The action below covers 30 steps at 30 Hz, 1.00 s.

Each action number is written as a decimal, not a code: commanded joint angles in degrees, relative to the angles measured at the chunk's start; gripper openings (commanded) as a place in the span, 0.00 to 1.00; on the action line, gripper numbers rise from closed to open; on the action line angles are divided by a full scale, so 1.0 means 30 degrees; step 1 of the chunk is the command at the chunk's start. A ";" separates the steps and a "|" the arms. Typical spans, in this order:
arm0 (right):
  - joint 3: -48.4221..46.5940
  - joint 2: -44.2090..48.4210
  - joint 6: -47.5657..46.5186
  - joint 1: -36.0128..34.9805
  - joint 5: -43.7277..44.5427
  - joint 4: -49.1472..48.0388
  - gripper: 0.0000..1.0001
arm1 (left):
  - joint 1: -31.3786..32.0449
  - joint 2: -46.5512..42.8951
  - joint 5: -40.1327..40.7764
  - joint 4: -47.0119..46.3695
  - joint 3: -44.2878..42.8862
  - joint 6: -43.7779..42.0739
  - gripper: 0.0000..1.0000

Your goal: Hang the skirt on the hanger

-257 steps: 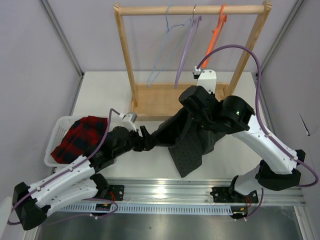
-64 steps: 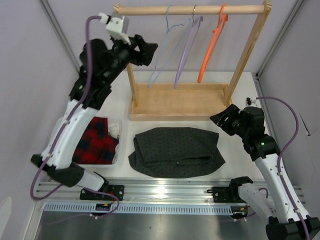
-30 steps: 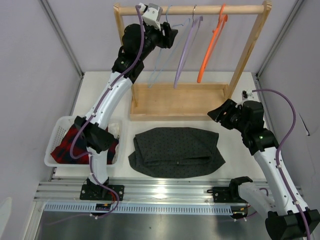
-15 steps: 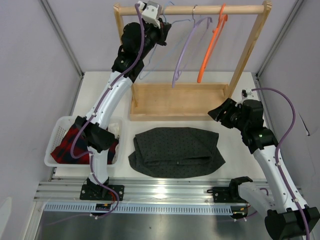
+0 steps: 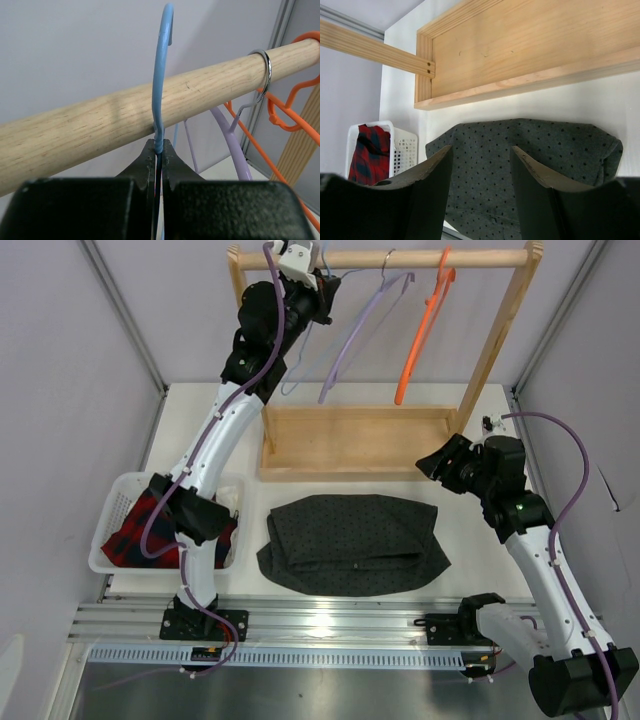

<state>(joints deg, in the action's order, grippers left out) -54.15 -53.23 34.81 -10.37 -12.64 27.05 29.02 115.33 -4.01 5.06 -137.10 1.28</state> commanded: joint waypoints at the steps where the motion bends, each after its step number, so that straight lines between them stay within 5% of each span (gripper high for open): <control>1: -0.0817 -0.0010 -0.0382 0.0030 -0.0297 -0.0871 0.54 | -0.0004 -0.0678 0.0341 -0.0575 -0.0766 -0.0368 0.00; 14: -0.0554 0.0253 -0.0528 0.0088 -0.0092 -0.0608 0.54 | -0.0004 -0.4837 0.0136 -0.2239 0.5440 -0.1949 0.00; 26: -0.0055 0.0195 -0.0586 0.0088 -0.0121 -0.0637 0.53 | -0.0033 -0.4985 -0.0479 -0.1106 0.4479 -0.1832 0.00; 30: -0.0318 0.0224 -0.0762 0.0088 -0.0033 -0.0316 0.53 | -0.0033 -0.6443 -0.0245 -0.0893 0.6144 -0.1890 0.00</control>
<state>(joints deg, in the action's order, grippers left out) -54.13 -53.30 34.00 -10.31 -12.91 26.70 28.99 101.58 -3.84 2.81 -119.83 -3.11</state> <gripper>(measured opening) 0.536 0.033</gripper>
